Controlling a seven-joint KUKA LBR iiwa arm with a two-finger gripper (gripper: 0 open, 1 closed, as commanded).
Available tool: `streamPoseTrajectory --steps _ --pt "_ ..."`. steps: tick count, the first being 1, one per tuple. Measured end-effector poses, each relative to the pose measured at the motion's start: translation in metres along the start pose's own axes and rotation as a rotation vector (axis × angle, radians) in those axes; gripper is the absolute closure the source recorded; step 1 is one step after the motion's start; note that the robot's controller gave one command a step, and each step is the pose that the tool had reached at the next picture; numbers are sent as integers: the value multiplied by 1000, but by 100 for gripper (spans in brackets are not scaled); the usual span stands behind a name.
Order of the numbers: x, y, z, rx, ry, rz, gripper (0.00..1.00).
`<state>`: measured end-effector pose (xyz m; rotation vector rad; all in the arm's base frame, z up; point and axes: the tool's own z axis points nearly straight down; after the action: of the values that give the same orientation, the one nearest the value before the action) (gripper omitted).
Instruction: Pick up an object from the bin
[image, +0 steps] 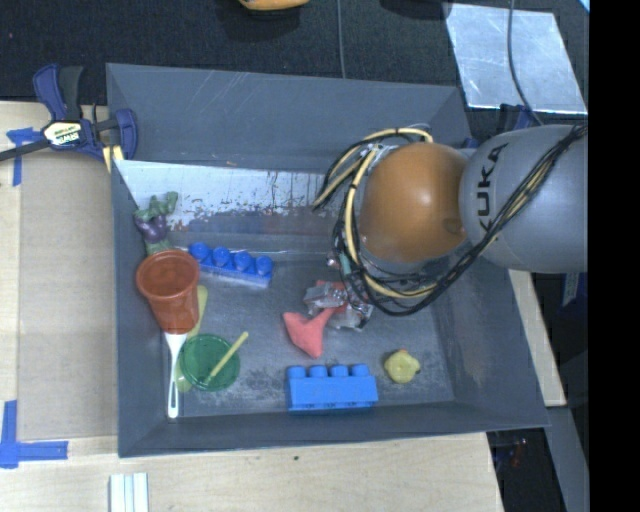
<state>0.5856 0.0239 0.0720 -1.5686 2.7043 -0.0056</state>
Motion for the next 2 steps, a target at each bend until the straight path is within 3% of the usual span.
streamPoseTrajectory --steps 2 --pt "1 2 -20 -6 4 1 100"
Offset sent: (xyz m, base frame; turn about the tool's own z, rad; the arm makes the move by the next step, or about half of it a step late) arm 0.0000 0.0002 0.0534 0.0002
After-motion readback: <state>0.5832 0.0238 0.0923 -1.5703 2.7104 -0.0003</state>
